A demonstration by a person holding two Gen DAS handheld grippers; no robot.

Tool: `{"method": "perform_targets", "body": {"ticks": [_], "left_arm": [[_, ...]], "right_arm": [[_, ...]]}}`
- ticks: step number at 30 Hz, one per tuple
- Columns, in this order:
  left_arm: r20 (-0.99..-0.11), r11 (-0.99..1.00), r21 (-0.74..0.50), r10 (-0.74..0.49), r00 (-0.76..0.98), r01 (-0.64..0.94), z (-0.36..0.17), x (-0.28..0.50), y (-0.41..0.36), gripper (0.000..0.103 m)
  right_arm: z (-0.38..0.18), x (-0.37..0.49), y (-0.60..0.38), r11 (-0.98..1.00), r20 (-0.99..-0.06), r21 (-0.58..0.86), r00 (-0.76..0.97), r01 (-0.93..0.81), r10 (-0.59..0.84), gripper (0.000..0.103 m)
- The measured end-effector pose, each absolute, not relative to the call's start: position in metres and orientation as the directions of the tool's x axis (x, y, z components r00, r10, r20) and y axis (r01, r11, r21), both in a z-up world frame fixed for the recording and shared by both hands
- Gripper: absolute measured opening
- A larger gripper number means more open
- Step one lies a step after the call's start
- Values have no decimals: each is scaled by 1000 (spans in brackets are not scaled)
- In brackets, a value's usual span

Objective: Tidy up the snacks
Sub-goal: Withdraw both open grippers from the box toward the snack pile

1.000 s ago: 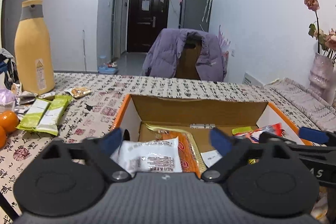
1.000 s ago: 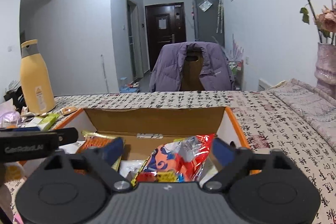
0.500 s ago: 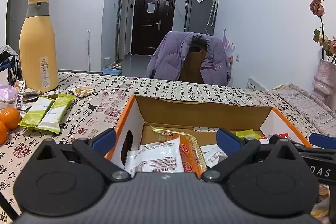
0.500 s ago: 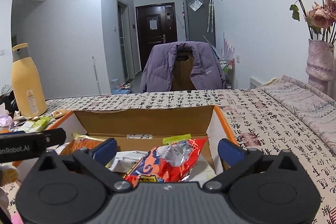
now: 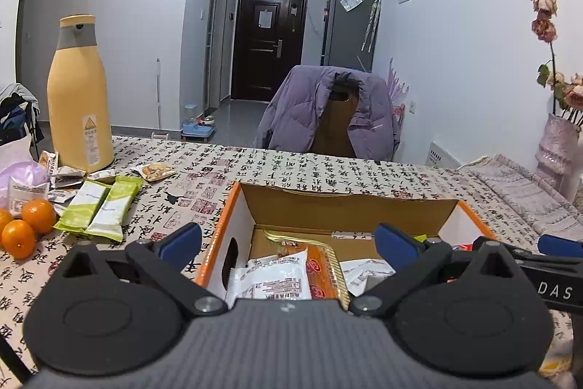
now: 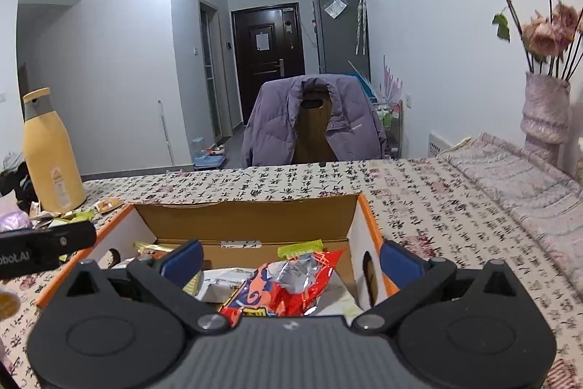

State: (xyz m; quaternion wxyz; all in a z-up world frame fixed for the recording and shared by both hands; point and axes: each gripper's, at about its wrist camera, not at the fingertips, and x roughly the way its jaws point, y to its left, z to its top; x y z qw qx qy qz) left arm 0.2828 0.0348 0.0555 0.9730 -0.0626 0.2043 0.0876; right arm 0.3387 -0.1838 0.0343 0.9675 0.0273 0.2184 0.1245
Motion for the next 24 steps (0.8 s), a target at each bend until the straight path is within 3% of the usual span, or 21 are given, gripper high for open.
{"method": "perform_targets", "body": {"ticks": [10, 24], "left_arm": [[-400, 979, -80, 139, 906, -186, 67, 229, 30, 103], [-435, 986, -63, 112, 893, -154, 46, 147, 24, 103]], "right_arm": [[52, 277, -197, 962, -390, 89, 880, -257, 271, 103], [34, 188, -217, 952, -400, 77, 866, -297, 302, 103]]}}
